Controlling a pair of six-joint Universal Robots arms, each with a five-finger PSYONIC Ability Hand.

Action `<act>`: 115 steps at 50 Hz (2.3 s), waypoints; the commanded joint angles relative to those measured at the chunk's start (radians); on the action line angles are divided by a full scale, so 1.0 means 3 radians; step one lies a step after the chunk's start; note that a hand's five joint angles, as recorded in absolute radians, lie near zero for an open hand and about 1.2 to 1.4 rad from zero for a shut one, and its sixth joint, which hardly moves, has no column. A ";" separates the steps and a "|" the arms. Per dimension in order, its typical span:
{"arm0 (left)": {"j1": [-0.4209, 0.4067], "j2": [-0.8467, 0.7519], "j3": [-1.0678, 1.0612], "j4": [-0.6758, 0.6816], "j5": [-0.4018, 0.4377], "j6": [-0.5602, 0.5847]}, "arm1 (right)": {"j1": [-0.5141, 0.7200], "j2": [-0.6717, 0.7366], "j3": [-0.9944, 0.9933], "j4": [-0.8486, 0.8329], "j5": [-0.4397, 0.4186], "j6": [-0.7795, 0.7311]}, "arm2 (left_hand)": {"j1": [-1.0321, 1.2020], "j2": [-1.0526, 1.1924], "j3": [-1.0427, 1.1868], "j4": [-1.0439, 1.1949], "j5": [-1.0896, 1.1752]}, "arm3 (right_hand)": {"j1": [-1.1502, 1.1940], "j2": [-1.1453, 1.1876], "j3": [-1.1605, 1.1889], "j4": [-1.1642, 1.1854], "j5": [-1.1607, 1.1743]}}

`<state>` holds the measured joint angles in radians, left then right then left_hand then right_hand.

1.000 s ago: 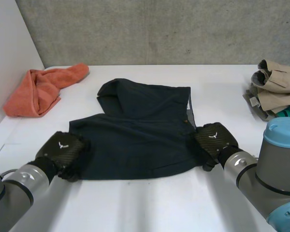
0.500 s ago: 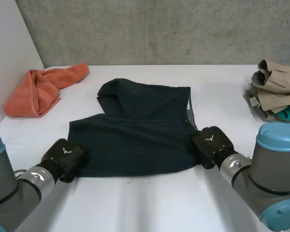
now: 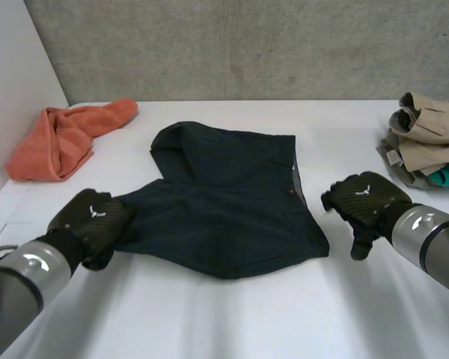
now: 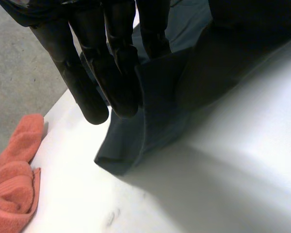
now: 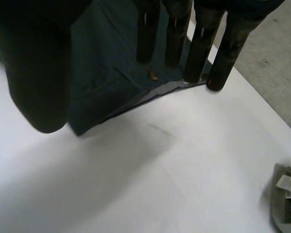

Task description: Fold the laundry.

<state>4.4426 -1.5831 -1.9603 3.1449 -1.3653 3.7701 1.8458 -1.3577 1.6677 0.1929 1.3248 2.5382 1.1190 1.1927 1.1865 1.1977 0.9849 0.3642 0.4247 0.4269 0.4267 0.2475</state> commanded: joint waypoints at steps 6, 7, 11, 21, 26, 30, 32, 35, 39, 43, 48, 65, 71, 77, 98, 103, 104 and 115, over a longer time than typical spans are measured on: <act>-0.0077 -0.0711 0.0807 0.0275 -0.0117 -0.0458 | 0.0055 0.0307 0.0173 -0.0402 -0.0039 0.0825 | 0.0924 0.0679 0.0699 0.0662 0.0789 | -0.0226 -0.0428 -0.0435 -0.0434 -0.0419; -0.0077 -0.0721 0.0853 0.0280 -0.0143 -0.0469 | 0.0070 0.0302 0.0193 -0.0438 -0.0039 0.0850 | 0.0924 0.0679 0.0699 0.0662 0.0789 | -0.0216 -0.0418 -0.0425 -0.0425 -0.0409; -0.0082 -0.0792 0.1063 0.0291 -0.0317 -0.0520 | 0.0172 0.0317 0.0219 -0.0576 -0.0039 0.1019 | 0.0924 0.0679 0.0699 0.0662 0.0789 | -0.0216 -0.0418 -0.0425 -0.0425 -0.0409; -0.0098 -0.0925 0.1201 0.0291 -0.0409 -0.0571 | 0.0362 0.0797 0.0061 -0.0970 0.0007 0.1096 | 0.0924 0.0679 0.0699 0.0662 0.0789 | 0.0009 -0.0193 -0.0201 -0.0200 -0.0184; -0.0093 -0.0961 0.1196 0.0291 -0.0414 -0.0592 | 0.0418 0.1129 -0.0133 -0.1062 0.0037 0.1086 | 0.0924 0.0679 0.0699 0.0662 0.0789 | 0.0955 0.0754 0.0746 0.0747 0.0762; -0.0088 -0.0961 0.1155 0.0265 -0.0404 -0.0673 | 0.0403 0.1182 -0.0256 -0.1144 0.0104 0.1081 | 0.0924 0.0679 0.0699 0.0662 0.0789 | 0.3439 0.3237 0.3230 0.3230 0.3246; -0.0098 -0.0961 0.1120 0.0260 -0.0399 -0.0699 | 0.0387 0.1156 -0.0262 -0.1195 0.0140 0.1081 | 0.0924 0.0679 0.0699 0.0662 0.0789 | 0.3440 0.3239 0.3231 0.3232 0.3247; -0.0098 -0.0961 0.0977 0.0255 -0.0343 -0.0699 | 0.0397 0.1003 -0.0195 -0.1252 0.0196 0.1076 | 0.0924 0.0679 0.0699 0.0662 0.0789 | 0.3440 0.3239 0.3231 0.3232 0.3247; -0.0118 -0.0936 0.0711 0.0296 -0.0256 -0.0679 | 0.0382 0.0609 -0.0129 -0.1221 0.0191 0.1086 | 0.0353 0.0107 0.0128 0.0090 0.0218 | 0.3440 0.3239 0.3231 0.3232 0.3247; -0.0149 -0.0946 0.0527 0.0286 -0.0143 -0.0668 | 0.0387 0.0501 -0.0072 -0.1185 0.0186 0.1091 | -0.1422 -0.1668 -0.1647 -0.1685 -0.1557 | 0.3440 0.3239 0.3231 0.3232 0.3247; -0.0139 -0.0966 0.0373 0.0301 -0.0128 -0.0663 | 0.0382 0.0501 -0.0026 -0.1088 0.0191 0.1071 | -0.1687 -0.1933 -0.1912 -0.1949 -0.1822 | 0.3440 0.3239 0.3231 0.3232 0.3247; -0.0149 -0.1099 0.0296 0.0557 -0.0138 -0.0653 | 0.0377 0.0563 -0.0011 -0.1016 0.0191 0.1024 | 0.0917 0.0671 0.0692 0.0655 0.0782 | 0.3440 0.3239 0.3231 0.3232 0.3247; -0.0190 -0.0753 0.0352 0.0419 -0.0169 -0.0612 | 0.0377 0.0395 -0.0077 -0.0604 0.0176 0.0668 | 0.0924 0.0679 0.0699 0.0662 0.0789 | 0.3440 0.3239 0.3231 0.3232 0.3247; -0.0226 0.0193 0.0511 -0.0403 -0.0179 -0.0367 | 0.0372 -0.0142 -0.0297 0.0251 0.0216 -0.0202 | 0.0924 0.0679 0.0699 0.0662 0.0789 | 0.3440 0.3239 0.3231 0.3232 0.3247; -0.0409 -0.1440 0.1817 -0.0328 -0.0628 -0.0117 | 0.0428 0.0822 -0.1328 0.0703 0.0405 -0.0545 | 0.0924 0.0679 0.0699 0.0662 0.0789 | 0.3440 0.3239 0.3231 0.3232 0.3247; -0.0512 -0.1774 0.2795 0.0039 -0.0828 0.0062 | 0.0433 0.1069 -0.1866 0.0176 0.0692 -0.0535 | 0.0924 0.0679 0.0699 0.0662 0.0789 | 0.3440 0.3239 0.3231 0.3232 0.3247; -0.0512 -0.1790 0.2903 0.0126 -0.0828 0.0083 | 0.0433 0.1074 -0.1963 0.0054 0.0717 -0.0530 | 0.0924 0.0679 0.0699 0.0662 0.0789 | 0.3440 0.3239 0.3231 0.3232 0.3247; -0.0543 -0.1626 0.3691 0.2264 -0.0849 0.0078 | 0.0428 0.0778 -0.2302 -0.2702 0.0713 -0.0458 | 0.0924 0.0679 0.0699 0.0662 0.0789 | 0.3440 0.3239 0.3231 0.3232 0.3247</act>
<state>4.2840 -2.1186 -0.8981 3.5316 -1.6222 3.8049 1.9750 -1.0703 0.9667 -0.1957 1.5484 2.3923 1.1530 1.1964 1.1906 1.1983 0.9708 0.9541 1.1696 1.1879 1.1864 0.9787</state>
